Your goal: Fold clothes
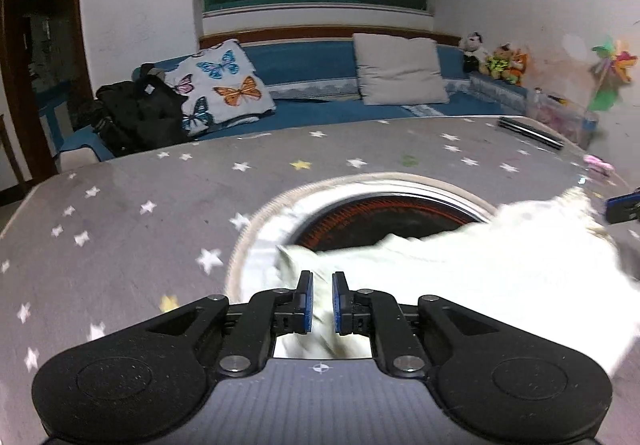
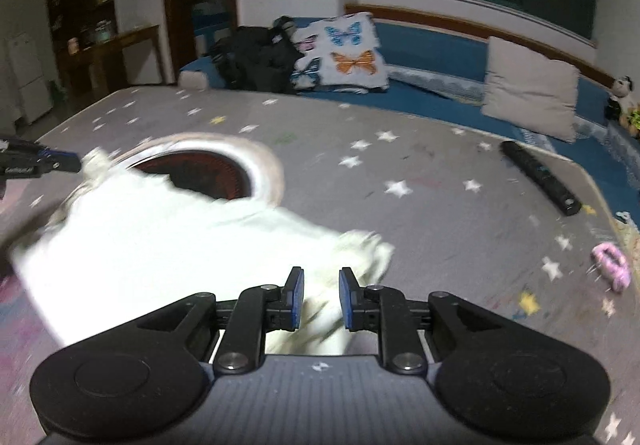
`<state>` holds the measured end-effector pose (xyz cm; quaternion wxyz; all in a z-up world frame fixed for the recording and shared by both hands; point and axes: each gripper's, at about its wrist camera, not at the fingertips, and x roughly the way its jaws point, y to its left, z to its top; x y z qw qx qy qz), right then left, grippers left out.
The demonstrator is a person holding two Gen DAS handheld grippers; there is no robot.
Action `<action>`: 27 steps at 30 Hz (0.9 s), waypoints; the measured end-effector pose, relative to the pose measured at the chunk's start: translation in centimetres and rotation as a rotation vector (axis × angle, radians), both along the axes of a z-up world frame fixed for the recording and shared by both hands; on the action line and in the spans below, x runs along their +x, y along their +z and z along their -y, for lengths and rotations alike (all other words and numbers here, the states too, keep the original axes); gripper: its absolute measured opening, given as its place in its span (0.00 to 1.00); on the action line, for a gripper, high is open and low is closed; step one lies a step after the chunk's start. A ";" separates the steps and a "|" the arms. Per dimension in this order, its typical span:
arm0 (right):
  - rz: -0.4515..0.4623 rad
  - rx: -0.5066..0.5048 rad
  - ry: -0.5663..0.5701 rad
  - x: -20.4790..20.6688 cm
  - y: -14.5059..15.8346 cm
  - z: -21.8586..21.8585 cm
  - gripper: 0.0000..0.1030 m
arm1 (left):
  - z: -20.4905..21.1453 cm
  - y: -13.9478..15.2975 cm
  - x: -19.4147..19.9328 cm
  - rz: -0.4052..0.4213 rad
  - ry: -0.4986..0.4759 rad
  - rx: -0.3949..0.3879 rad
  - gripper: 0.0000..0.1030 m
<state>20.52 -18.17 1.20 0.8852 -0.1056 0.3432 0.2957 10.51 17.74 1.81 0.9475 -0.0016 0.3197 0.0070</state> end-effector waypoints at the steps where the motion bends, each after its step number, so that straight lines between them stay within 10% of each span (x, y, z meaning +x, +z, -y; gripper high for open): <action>1: -0.001 0.003 0.018 -0.7 -0.1 -0.2 0.17 | 0.4 -0.1 -0.5 0.000 -0.010 -0.007 0.10; 17: 0.011 -0.005 0.040 -3.6 -2.2 -1.3 0.16 | 1.1 -1.9 -2.3 -0.011 0.020 -0.020 0.09; 27: 0.010 0.036 0.044 -0.9 -1.7 -3.3 0.16 | -0.5 -2.1 3.6 -0.018 0.076 -0.070 0.09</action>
